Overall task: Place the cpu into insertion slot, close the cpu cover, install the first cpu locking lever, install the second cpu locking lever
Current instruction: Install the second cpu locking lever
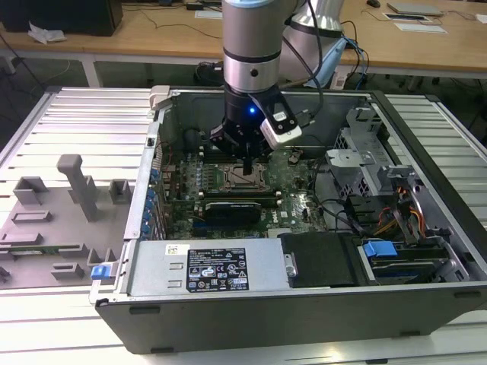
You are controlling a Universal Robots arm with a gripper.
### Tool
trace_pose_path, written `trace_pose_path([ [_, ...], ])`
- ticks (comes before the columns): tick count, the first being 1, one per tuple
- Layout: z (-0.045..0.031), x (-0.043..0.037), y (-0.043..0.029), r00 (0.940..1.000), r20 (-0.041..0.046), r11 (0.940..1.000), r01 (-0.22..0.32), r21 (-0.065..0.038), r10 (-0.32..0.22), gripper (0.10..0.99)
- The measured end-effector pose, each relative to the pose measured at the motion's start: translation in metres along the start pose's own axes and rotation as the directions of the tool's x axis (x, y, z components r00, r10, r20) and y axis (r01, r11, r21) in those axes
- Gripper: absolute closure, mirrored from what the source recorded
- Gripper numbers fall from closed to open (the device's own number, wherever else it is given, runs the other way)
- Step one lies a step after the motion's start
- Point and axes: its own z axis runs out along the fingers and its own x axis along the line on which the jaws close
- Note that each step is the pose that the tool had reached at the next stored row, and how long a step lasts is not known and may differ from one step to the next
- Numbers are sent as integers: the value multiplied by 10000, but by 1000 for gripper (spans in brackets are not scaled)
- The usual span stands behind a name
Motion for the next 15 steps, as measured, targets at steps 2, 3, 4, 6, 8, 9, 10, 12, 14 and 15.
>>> trace_pose_path([
  [2,7,6,-31,10000,1,10000,-2,-15,2,980],
  [3,14,7,-32,10000,2,10000,-4,-31,4,980],
  [4,27,10,-34,10000,1,10000,-5,-58,5,980],
  [6,64,17,-36,10000,0,9999,-4,-104,4,980],
  [8,104,23,-37,10000,0,9999,-7,-136,7,980],
  [9,106,23,-37,10000,0,9999,-7,-137,7,980],
  [10,106,23,-37,10000,-1,9999,-7,-136,7,980],
  [12,107,23,-37,10000,0,9999,-7,-139,7,980],
  [14,118,32,-37,10000,3,9999,-9,-147,9,980],
  [15,132,39,-38,10000,1,9999,-8,-150,8,980],
])
